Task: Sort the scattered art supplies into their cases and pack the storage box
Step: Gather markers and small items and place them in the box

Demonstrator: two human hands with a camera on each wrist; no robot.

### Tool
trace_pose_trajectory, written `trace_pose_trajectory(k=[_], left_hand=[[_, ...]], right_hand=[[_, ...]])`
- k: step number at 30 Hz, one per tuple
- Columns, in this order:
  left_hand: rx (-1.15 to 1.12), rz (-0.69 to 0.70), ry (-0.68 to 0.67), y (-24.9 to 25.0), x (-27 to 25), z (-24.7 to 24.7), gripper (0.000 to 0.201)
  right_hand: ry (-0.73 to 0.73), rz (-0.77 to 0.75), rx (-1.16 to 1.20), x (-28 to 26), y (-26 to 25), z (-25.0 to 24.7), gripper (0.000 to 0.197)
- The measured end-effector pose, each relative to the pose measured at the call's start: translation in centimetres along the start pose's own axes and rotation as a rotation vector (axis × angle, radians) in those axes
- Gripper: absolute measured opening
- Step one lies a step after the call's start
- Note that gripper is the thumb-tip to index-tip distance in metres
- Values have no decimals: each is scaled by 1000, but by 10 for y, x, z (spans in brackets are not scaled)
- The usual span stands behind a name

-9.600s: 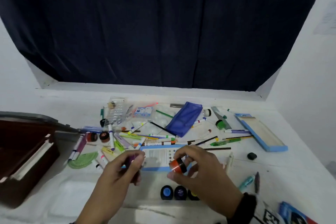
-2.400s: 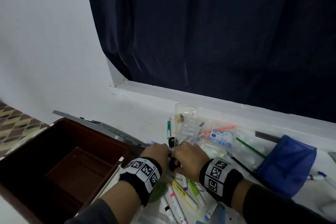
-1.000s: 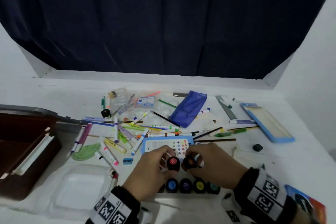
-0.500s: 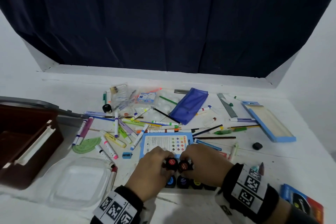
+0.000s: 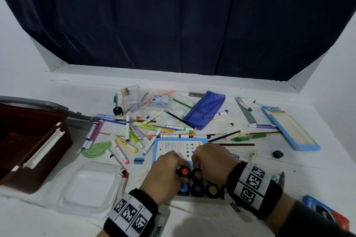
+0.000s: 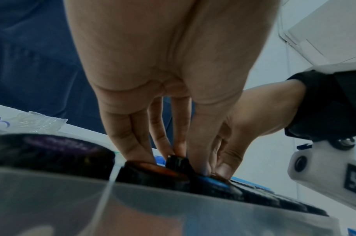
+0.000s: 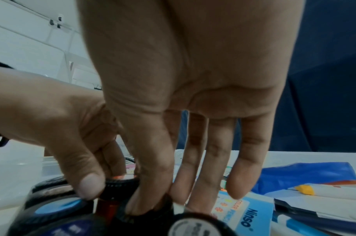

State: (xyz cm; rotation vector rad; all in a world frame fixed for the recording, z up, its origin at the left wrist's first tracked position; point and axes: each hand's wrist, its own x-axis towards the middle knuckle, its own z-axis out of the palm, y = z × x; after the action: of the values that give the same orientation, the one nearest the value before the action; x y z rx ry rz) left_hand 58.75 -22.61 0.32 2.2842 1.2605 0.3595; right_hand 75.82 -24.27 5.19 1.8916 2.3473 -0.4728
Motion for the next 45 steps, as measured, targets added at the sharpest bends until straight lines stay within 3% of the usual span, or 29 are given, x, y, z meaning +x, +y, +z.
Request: trace_pose_trajectory(k=[6,19,25,28,32,37,40,45], left_hand=[[-23,-1,-6,-2,-3,-1,30],[153,49,-2,10,-5,-4,30],[77,28,-19,1,-14,-34,22],[30,8,45,-14,-17,-67,16],[5,-32,200,-36,-7,-124,4],[54,-137,400,-81,27,-174,12],[104,-269,369,-116,60,-177,23],[182,-426,208,-165,115,-166,41]], right_hand=[[-17,39,61,6,5,-3,11],[-60,-5,-99,7,-10,-9,17],[-105,-61,-171,15,-14,-15,21],[-3,-136,-193,25,-18,-18,26],[187,-160,-103,52,-26,-30,20],[321,-187,-19,105,-44,-46,17],[286,-246,-38,147,-56,-48,19],[157,-350,-32,222,-64,-41,32]])
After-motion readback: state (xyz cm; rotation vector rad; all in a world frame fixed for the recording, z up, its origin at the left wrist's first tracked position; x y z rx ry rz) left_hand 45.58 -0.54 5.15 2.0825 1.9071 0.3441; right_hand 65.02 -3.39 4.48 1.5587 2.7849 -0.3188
